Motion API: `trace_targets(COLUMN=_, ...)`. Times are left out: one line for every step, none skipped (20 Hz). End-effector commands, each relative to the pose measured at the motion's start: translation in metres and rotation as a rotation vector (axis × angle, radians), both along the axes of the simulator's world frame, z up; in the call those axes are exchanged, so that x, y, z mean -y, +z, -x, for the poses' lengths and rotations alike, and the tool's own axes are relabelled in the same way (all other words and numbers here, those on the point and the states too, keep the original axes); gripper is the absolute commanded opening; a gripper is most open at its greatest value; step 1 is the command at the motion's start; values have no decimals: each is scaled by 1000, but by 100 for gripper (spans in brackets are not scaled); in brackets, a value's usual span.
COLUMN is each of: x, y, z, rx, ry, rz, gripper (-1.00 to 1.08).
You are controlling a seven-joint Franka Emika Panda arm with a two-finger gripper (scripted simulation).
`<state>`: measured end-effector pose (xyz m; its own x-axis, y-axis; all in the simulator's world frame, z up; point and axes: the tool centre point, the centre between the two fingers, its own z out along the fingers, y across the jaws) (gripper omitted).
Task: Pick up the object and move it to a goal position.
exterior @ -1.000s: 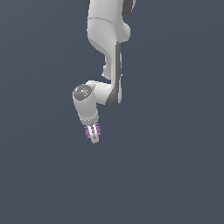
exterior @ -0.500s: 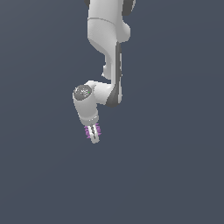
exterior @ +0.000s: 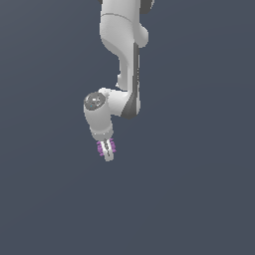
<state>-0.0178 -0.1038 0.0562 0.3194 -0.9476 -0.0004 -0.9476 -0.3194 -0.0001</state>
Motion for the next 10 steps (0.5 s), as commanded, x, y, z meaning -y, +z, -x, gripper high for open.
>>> trace_targets(x=-3, y=12, z=0, rx=1, ry=0, rz=-1, gripper=-100)
trace_targets(x=-5, y=18, z=0, rx=1, ry=0, rz=-1, gripper=-100)
trace_targets(x=-7, y=25, z=1, rx=1, ry=0, rz=-1, gripper=-100)
trace_targets(x=-10, y=33, z=1, rx=1, ry=0, rz=-1, gripper=-100)
trace_targets(x=-12, y=41, z=1, rx=1, ry=0, rz=-1, gripper=-100)
trace_targets(x=-15, y=49, z=2, rx=1, ry=0, rz=-1, gripper=-100)
trace_targets(x=-17, y=58, z=2, rx=1, ry=-1, rz=-1, gripper=-100)
trace_targets(x=-20, y=68, z=2, rx=1, ry=-1, rz=-1, gripper=-100)
trace_targets(x=-23, y=79, z=3, rx=1, ry=-1, rz=-1, gripper=-100)
trace_targets(x=-26, y=90, z=3, rx=1, ry=-1, rz=-1, gripper=-100)
